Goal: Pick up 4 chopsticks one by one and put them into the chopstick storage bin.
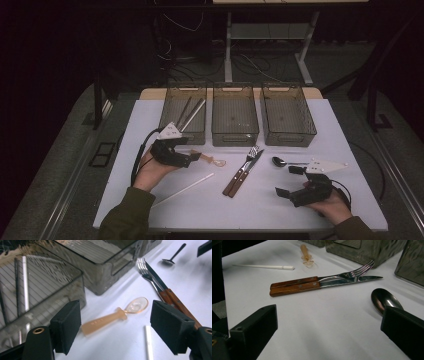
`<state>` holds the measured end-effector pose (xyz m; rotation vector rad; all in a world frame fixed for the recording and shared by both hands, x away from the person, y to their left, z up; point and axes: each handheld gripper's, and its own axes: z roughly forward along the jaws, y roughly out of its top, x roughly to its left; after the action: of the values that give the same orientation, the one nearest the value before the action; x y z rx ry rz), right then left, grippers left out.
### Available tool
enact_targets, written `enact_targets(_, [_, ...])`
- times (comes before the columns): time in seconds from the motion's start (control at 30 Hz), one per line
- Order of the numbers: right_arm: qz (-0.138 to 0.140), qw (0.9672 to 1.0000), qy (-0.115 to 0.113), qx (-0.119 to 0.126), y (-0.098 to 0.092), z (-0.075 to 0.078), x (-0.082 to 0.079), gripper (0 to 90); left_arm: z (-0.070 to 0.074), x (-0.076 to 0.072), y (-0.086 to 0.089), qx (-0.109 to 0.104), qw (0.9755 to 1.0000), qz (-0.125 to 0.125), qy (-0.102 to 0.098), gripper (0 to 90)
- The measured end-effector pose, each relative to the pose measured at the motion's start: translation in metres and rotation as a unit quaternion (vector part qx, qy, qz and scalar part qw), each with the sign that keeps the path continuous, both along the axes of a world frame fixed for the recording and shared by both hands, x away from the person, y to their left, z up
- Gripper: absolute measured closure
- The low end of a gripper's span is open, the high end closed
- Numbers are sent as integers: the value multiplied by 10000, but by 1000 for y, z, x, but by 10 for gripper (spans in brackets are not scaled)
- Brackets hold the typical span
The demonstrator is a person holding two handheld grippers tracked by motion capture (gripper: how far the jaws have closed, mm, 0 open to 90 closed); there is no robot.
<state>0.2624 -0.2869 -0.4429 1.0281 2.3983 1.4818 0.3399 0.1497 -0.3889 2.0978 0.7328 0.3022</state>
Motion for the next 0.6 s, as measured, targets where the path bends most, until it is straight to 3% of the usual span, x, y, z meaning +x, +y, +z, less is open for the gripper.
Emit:
enact_targets(0.1, [-23, 10000, -8, 19, 0, 0, 0, 11, -3, -8, 0, -78, 10000, 3, 1, 231])
enact_targets(0.43, [-41, 10000, -32, -7, -2, -1, -3, 11, -13, -27, 4, -48, 9999, -131, -7, 219])
enact_targets(0.6, [-78, 10000, -5, 59, -4, -1, -2, 11, -17, -36, 9, -181, 9997, -171, -37, 219])
